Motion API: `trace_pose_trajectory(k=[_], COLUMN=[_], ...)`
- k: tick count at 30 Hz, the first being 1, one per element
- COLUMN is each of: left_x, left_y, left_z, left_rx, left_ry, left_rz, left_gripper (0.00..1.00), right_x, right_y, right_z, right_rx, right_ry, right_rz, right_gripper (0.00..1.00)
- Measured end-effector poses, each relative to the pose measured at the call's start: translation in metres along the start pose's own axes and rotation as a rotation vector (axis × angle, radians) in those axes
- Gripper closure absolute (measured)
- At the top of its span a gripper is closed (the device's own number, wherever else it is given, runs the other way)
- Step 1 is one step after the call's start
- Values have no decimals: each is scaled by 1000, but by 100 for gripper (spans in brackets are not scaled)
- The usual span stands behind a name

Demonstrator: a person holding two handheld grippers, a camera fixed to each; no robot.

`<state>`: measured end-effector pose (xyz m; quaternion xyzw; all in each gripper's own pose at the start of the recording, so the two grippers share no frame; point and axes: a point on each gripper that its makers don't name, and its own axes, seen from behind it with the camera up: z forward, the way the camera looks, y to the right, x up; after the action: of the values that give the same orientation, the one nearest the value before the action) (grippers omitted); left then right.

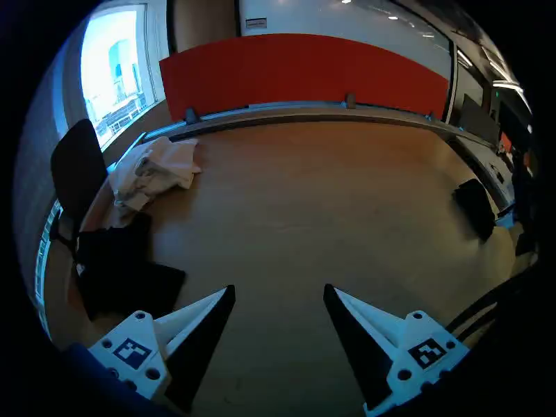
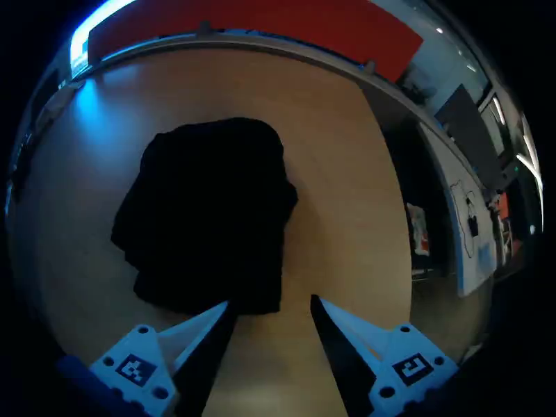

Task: Fold towel

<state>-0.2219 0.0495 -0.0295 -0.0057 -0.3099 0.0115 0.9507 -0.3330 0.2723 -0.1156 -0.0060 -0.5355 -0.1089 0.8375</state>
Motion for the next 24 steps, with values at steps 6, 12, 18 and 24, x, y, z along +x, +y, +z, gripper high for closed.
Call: trace_pose_trajectory(k=[6,12,18,24], left_x=[1,1,3,6], left_y=[-1,-2,-3,-3], left_z=[-2,-4,-6,-7], left_rx=[-1,-4,-7,-12], left_ry=[6,11,20,28], left_rz=[3,0,1,-3], left_gripper=[5,6,6,6], right_x=[-3,-3,3,17], right_y=[3,3,3,-1], right_z=[-4,-13,-22,-33], right_rx=[-15,-18,-23,-31], right_ry=[0,16,43,108], right_rz=[2,12,25,46], right_gripper=[19,13,7,0])
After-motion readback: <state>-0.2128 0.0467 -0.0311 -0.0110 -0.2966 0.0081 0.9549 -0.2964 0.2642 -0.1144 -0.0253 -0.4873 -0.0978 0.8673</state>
